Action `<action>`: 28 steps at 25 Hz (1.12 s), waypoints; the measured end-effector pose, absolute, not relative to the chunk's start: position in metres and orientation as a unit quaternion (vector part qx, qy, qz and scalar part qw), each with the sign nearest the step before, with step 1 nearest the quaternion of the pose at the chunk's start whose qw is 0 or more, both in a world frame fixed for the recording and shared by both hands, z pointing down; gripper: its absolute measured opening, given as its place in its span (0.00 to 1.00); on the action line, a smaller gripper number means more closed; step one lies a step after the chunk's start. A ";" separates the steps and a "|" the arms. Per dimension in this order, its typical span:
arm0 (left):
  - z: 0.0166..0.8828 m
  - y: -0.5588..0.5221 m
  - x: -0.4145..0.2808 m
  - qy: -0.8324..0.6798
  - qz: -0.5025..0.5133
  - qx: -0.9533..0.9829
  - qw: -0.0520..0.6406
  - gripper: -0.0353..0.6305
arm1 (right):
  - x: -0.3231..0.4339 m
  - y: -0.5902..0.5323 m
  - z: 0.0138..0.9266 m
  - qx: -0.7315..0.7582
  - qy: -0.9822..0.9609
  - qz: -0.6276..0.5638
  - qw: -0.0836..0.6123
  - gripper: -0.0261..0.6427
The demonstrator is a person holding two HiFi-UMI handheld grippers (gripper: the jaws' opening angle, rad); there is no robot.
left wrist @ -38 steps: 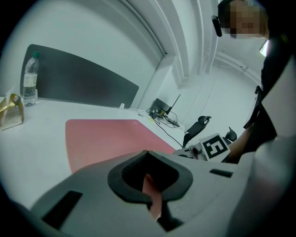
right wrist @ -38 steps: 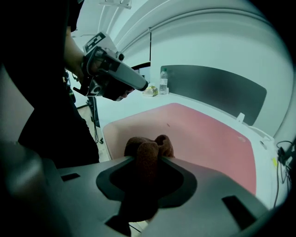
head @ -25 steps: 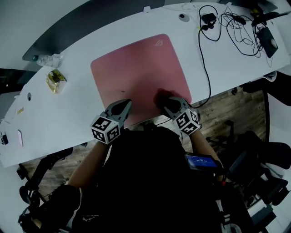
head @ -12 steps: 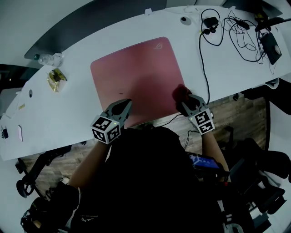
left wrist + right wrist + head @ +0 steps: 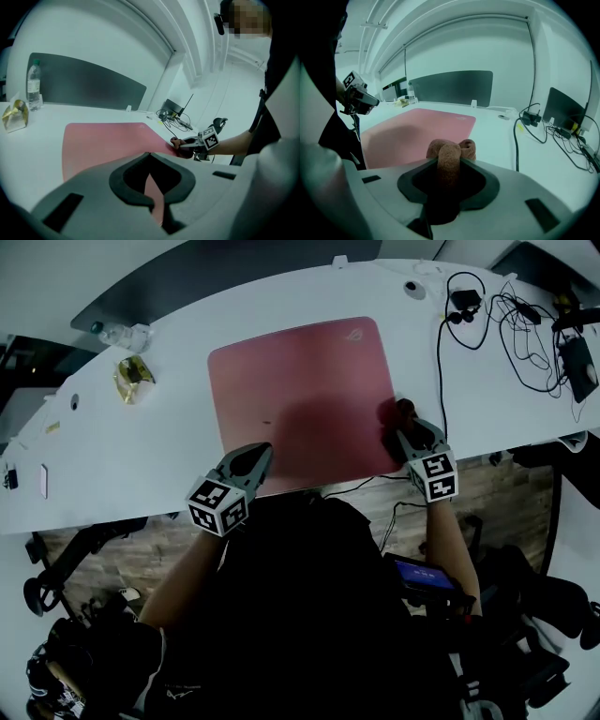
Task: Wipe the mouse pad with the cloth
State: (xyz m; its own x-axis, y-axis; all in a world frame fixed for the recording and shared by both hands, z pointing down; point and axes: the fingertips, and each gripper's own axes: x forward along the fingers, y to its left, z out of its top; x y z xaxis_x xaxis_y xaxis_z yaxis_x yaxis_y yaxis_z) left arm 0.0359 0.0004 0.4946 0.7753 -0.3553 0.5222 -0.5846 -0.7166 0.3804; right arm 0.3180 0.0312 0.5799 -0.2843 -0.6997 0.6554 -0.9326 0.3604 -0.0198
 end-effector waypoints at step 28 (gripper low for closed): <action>0.480 0.011 -0.096 -0.356 0.153 0.872 0.300 0.06 | 0.124 -0.009 0.592 0.380 -0.838 0.172 0.352 0.24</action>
State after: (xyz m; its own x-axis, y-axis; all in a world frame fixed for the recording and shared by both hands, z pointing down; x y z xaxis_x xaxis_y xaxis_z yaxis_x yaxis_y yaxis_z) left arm -0.0961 0.0107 0.4804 0.6998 -0.5286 0.4805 -0.7124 -0.5665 0.4143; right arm 0.1240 -0.0088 0.5916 -0.4622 -0.5158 0.7213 -0.7584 0.6515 -0.0201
